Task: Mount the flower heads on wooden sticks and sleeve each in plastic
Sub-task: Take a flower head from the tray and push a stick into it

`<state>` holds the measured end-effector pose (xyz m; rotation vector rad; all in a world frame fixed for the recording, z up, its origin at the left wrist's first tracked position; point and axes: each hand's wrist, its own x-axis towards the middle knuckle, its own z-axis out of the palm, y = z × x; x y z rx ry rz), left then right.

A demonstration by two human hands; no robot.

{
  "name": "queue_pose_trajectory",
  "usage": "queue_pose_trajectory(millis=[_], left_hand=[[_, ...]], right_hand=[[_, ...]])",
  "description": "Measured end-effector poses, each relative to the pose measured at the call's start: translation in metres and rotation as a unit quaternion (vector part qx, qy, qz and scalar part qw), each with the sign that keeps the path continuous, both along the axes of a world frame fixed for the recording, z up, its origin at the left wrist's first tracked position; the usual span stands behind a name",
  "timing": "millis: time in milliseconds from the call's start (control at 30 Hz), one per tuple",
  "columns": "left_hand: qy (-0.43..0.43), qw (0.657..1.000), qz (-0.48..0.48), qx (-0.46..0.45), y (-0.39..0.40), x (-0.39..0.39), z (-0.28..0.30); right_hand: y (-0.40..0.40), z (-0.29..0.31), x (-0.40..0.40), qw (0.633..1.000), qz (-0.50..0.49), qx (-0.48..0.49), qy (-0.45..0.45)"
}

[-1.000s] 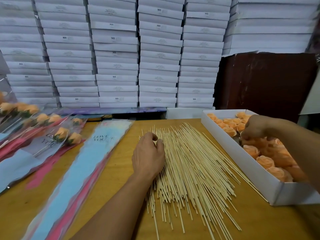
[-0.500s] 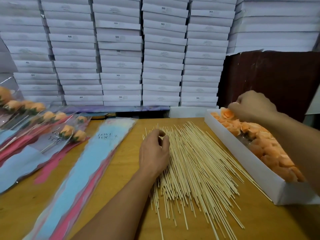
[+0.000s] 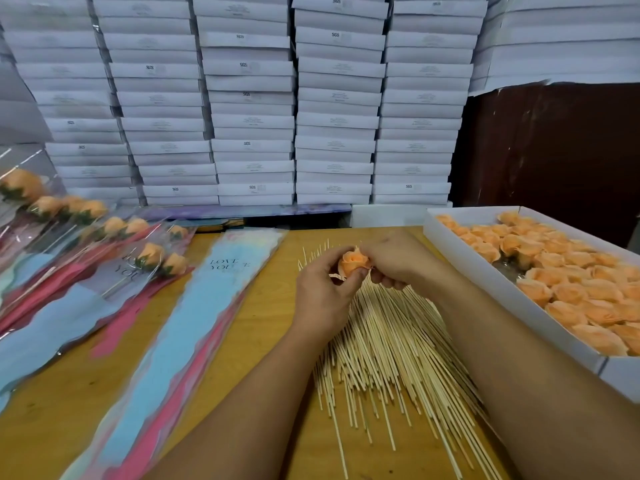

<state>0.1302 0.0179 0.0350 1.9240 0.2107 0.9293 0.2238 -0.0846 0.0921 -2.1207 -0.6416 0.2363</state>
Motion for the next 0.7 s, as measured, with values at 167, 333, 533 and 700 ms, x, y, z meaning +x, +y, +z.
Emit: queue_pose_trajectory(millis=[167, 333, 533, 700], left_hand=[[-0.017, 0.995, 0.090, -0.028, 0.008, 0.003, 0.000], [-0.029, 0.991, 0.097, -0.084, 0.008, 0.004, 0.000], [-0.028, 0.991, 0.084, -0.105, 0.009, 0.003, -0.001], [-0.032, 0.985, 0.082, -0.149, 0.012, 0.004, -0.001]], right_hand=[[0.011, -0.027, 0.005, 0.996, -0.076, 0.009, -0.038], [0.023, -0.045, -0.002, 0.955, -0.061, -0.213, -0.198], [0.030, -0.047, 0.001, 0.950, -0.094, -0.216, -0.206], [0.028, -0.050, 0.005, 0.963, -0.107, -0.177, -0.172]])
